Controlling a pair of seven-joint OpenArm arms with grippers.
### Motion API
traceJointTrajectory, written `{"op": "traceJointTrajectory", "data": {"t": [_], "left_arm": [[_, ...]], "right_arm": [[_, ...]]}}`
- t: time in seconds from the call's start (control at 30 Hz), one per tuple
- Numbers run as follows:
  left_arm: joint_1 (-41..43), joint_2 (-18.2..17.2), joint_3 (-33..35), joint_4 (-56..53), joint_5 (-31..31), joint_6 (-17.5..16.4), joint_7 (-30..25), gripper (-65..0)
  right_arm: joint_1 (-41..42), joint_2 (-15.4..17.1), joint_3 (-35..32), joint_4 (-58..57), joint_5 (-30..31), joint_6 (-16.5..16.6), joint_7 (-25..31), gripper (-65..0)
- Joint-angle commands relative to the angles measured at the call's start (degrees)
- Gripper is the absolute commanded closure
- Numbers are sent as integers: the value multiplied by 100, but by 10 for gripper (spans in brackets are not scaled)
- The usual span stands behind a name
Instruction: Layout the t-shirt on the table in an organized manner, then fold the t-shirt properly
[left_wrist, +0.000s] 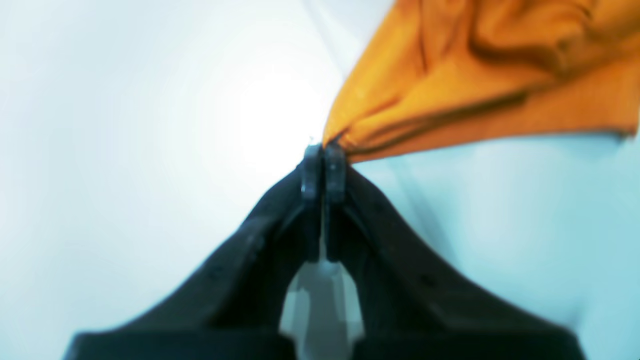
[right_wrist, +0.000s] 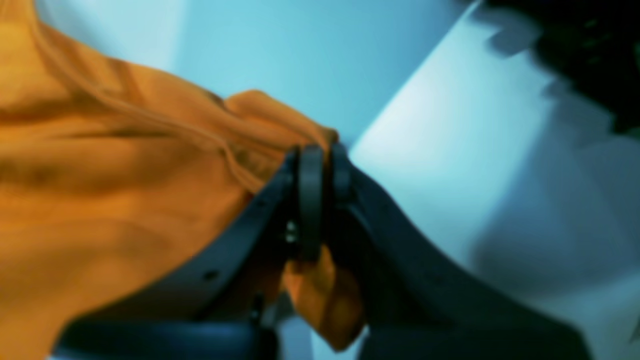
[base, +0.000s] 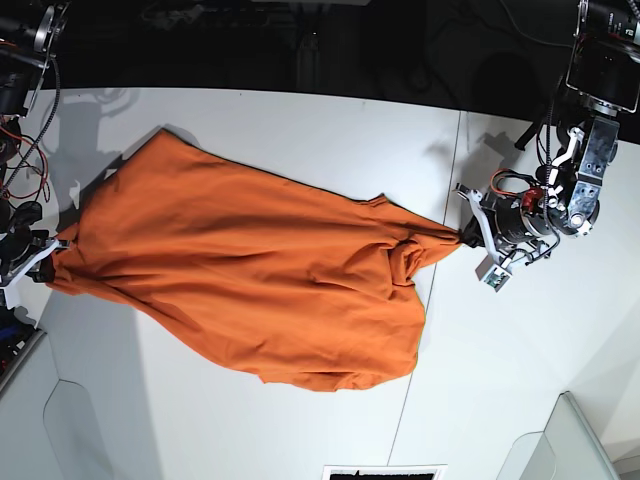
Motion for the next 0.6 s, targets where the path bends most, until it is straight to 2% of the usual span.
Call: {"op": "traceJointTrajectory", "data": {"t": [0.0,0.1,0.17,0.23,0.3,0.37,0.47,0.57], "left_arm": [[-138,-188,-74,48,-52,42,4,0],[-203,-330,-74,48,-341,-48,55,0],[-254,-330,-74,48,-358,-48,273,-20],[-262,-332,-74,48,-446,-90,428,-111],[-262,-332,-74,48,-743,-251,549,-157],[-262,-332,-74,70,-1043,-378,601,-160],[-243,-330,-164,243,-1270,-562,597,-160],[-184,-330,-529,474,-1375,-562,601,-166]], "right_arm": [[166,131,35,85,195,-7,138,-80],[164,114,35,85,507,-24,131,-327],[149,87,33,85,671,-22,76,-403],[149,68,35,87,1014,-22,-133,-405],[149,63,35,87,1399,-17,-396,-405],[149,63,35,90,1657,2,-638,-405],[131,66,35,94,1720,92,-901,-405],[101,66,39,94,1749,87,-1298,-405]]}}
